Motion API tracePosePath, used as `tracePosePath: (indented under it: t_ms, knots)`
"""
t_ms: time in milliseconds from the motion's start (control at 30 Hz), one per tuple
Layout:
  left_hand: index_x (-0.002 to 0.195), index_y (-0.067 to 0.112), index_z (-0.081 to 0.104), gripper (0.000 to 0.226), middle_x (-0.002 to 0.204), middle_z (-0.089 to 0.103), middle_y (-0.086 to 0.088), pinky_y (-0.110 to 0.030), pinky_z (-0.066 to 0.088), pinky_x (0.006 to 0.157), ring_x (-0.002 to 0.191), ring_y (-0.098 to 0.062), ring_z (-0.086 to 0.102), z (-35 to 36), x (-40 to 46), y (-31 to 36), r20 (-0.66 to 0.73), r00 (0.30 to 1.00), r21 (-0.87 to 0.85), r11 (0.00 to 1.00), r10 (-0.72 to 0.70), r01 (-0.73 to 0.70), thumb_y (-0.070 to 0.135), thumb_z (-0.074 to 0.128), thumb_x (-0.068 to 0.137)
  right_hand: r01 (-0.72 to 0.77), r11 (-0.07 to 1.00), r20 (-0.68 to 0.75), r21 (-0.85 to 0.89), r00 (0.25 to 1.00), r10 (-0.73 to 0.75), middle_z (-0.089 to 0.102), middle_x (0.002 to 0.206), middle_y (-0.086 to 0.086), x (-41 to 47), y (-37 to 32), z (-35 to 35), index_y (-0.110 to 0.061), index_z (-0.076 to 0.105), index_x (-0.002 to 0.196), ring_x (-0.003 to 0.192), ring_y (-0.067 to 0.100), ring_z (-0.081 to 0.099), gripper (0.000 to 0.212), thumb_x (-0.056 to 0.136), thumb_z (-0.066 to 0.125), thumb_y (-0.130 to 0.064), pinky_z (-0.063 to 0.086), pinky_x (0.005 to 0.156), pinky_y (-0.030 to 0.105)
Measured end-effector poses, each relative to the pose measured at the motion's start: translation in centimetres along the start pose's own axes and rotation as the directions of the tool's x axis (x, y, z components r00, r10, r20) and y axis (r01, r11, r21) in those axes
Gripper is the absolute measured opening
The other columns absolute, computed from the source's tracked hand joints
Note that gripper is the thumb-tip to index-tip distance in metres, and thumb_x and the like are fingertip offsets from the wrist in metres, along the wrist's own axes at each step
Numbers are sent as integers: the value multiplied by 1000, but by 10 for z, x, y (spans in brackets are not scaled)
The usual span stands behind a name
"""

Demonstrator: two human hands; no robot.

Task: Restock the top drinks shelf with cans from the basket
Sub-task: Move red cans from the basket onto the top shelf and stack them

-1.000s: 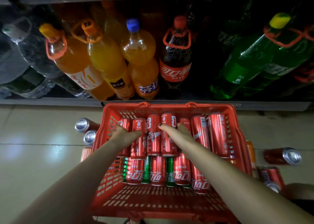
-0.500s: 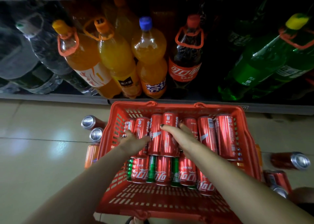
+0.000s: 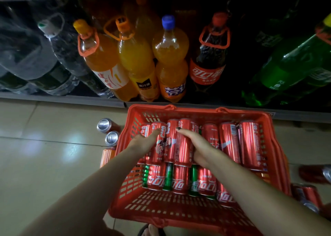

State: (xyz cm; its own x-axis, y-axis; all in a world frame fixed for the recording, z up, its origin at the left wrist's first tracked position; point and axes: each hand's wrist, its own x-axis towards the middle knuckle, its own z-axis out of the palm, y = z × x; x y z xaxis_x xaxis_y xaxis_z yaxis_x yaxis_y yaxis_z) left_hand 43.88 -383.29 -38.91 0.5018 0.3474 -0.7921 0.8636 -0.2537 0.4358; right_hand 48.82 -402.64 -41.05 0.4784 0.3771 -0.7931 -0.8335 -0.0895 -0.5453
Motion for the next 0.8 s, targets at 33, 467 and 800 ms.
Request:
tracePosePath:
  t_ms: [33,467,800]
  knots:
    - [150,6,47,118,148,55,-20,-53,39,118,134,-40,54,2,1,-1,-8,1000,11,1000,7,-7,93,48,69,-9,1000,6,6,1000,9,78,107,8,0,0,0,-16,69,120,100,26,75,42,88,74,-42,58,82,39]
    - [162,7,0,109,162,25,-32,-56,35,121,147,-48,35,33,-12,-12,-92,994,36,997,-61,65,57,64,90,19,1000,51,-19,999,-18,76,114,13,11,18,13,-17,68,124,106,31,73,48,83,78,-39,56,96,48]
    - [154,37,22,98,147,54,-20,-59,47,110,132,-44,55,22,-8,-16,-53,997,37,997,62,-60,80,65,78,47,994,19,-100,999,-46,70,126,-4,15,28,25,-40,53,137,114,20,67,80,66,79,-65,52,102,48]
